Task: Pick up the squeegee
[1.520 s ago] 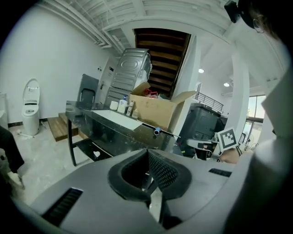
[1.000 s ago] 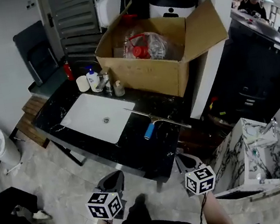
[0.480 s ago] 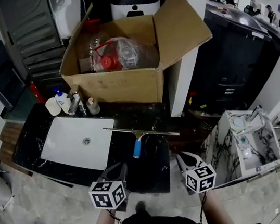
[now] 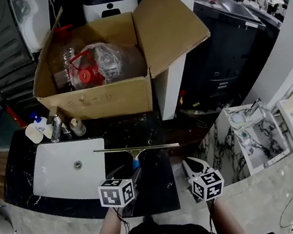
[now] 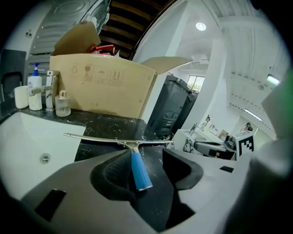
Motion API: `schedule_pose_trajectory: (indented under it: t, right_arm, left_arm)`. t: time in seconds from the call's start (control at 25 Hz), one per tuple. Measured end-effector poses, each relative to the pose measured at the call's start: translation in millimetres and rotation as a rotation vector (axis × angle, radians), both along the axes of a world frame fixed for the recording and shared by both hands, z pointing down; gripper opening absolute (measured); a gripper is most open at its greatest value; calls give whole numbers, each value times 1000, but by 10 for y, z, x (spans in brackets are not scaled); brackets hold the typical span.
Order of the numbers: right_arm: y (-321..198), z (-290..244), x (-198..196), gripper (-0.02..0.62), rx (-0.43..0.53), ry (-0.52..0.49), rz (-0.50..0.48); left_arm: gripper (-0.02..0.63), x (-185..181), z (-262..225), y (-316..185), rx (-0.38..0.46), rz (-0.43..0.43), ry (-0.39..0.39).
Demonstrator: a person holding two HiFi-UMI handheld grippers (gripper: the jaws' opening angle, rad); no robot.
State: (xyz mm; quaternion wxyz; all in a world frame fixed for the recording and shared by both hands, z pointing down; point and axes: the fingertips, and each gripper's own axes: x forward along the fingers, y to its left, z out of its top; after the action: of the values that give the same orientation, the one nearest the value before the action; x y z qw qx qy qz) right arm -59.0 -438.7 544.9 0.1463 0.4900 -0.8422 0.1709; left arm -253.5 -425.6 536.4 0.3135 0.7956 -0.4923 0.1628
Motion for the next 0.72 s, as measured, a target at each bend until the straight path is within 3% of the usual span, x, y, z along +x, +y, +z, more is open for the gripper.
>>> schedule_pose_trajectory:
  t: [0.4,0.72]
  right_arm:
    - [-205,76,45,54,-28,-1,61]
    - [-202,113,126,54,-40,-6,64]
  left_arm:
    - [313,114,537,-494,-190,5,-35]
    - [311,74,690,-650,-220,-86,-119]
